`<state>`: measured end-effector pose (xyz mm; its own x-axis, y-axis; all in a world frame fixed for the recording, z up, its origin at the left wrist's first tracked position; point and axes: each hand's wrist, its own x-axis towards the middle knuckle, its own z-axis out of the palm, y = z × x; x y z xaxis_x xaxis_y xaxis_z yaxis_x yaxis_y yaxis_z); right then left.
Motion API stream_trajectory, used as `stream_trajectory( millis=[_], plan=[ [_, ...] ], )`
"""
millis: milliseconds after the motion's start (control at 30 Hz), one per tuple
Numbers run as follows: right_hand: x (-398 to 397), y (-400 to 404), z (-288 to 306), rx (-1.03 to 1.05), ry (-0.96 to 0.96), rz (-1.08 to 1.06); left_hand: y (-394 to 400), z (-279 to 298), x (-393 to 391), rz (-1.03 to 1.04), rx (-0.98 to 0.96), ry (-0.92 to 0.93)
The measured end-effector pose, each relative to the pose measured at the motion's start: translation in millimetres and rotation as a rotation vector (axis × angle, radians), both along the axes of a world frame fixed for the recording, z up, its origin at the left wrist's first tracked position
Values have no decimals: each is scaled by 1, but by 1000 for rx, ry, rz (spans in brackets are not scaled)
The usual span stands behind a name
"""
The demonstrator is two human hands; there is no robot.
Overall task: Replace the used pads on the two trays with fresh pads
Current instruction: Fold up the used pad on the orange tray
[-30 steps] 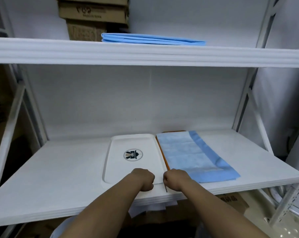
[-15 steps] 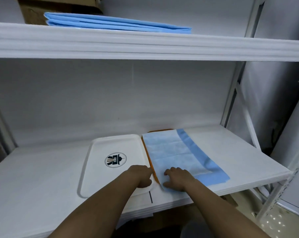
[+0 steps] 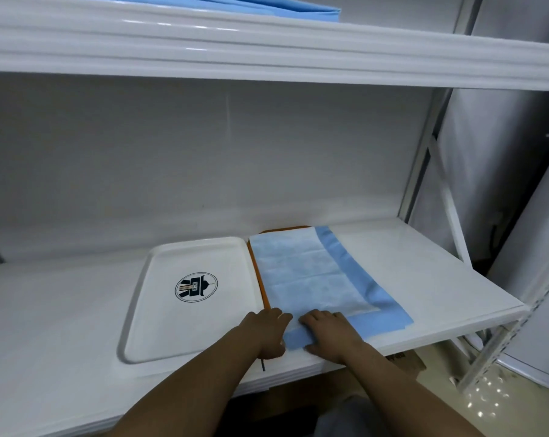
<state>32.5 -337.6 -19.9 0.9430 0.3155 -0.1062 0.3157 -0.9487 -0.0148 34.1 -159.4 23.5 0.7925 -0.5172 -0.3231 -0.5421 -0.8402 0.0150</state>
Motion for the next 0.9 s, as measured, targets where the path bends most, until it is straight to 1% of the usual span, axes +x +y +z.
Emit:
stream_trajectory(
  millis=[167,267,367,467,567,633,700,800,900],
  plan=[
    [5,-6,0,60,-117,4,-5,-8,4,14,2,-40],
    [8,-8,0,169,-198,-40,-10,-14,7,117,-87,-65],
    [12,-9,-2,306,-281,-143,-14,-17,12,258,-299,-65],
    [13,-10,-2,425,-342,-201,-18,-16,19,315,-572,47],
    [11,-9,-3,499,-376,-183,-27,-13,26,329,-826,80],
    [8,-8,-4,508,-394,-133,-33,-9,28,306,-913,76],
    [4,-9,-6,508,-415,-99,-36,-4,25,248,-890,54],
    [0,-12,-7,495,-423,-110,-35,2,19,125,-846,10],
    [-2,-19,-11,445,-412,-85,-27,7,17,-3,-687,-106]
  ],
)
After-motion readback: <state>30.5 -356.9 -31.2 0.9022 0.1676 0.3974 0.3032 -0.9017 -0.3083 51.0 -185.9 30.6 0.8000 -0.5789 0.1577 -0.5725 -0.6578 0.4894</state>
